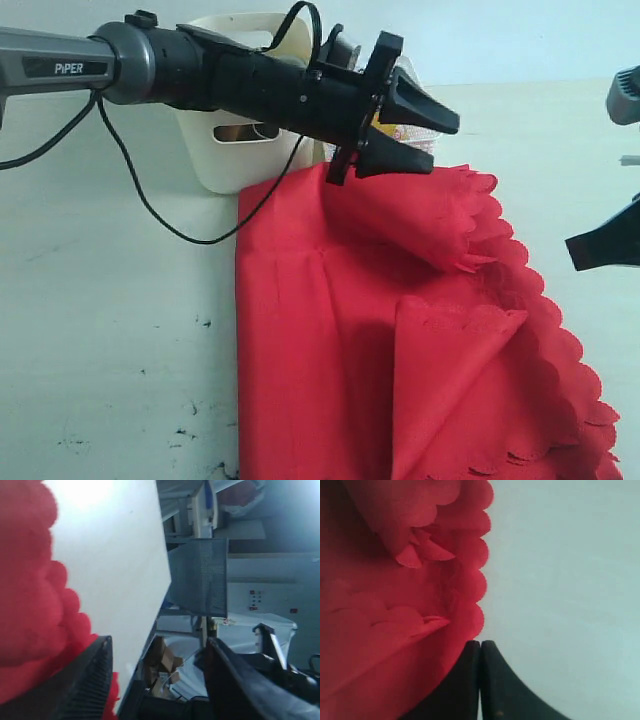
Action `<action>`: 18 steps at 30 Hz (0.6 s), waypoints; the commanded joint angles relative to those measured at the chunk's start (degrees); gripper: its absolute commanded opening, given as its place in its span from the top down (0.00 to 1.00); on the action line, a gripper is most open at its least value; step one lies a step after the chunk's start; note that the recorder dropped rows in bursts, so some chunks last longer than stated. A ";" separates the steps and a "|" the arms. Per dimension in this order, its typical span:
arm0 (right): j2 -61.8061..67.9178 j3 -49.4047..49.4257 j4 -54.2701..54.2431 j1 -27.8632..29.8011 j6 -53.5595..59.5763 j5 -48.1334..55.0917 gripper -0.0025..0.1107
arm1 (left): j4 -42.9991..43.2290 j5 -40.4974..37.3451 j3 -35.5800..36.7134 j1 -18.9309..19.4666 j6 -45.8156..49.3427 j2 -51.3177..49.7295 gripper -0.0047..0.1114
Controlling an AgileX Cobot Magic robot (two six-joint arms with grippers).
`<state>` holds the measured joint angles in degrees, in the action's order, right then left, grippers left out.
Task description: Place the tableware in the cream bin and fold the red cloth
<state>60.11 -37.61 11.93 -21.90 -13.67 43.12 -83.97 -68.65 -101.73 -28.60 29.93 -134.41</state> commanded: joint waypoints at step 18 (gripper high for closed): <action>30.81 -9.27 -40.44 -0.05 30.59 -10.07 0.98 | 54.39 -1.31 5.23 0.84 -17.15 11.91 0.95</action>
<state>86.94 -44.58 -28.03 -21.90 16.15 34.22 -31.68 -69.55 -98.67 -27.77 13.43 -124.21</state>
